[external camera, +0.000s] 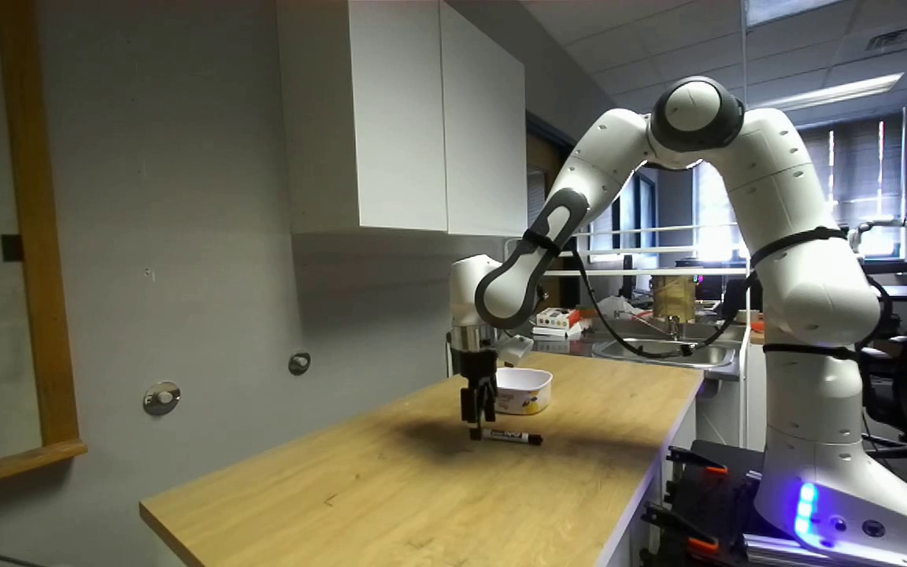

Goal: Put the marker in the bowl

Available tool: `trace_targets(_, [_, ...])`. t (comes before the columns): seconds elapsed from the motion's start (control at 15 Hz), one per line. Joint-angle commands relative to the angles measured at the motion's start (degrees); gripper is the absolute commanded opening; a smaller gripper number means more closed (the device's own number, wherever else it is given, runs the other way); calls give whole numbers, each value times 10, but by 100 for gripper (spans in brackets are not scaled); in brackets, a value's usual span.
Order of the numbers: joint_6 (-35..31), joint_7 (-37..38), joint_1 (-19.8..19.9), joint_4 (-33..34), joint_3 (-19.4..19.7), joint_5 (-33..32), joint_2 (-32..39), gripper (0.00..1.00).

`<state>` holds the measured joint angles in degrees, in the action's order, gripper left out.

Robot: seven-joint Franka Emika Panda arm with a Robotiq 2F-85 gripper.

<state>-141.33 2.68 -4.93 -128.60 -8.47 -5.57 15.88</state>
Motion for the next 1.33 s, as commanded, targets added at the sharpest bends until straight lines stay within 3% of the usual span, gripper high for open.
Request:
trace_targets(0.0, [1, -30, 1, -15, 7, 27, -1, 100])
trace_targets(0.33, [1, -43, 1, -31, 10, 40, 5, 100])
trace_targets(0.4, [2, -40, 0, -35, 11, 39, 4, 75])
trace_targets(0.47, [0, -36, -2, -39, 14, 34, 3, 75])
trace_targets(1.07, [9, -32, -4, -40, 17, 30, -15, 6])
trace_targets(1.13, [14, -18, -9, -39, 20, 18, -20, 4])
trace_targets(1.27, [23, 11, -21, -41, 29, -11, -36, 9])
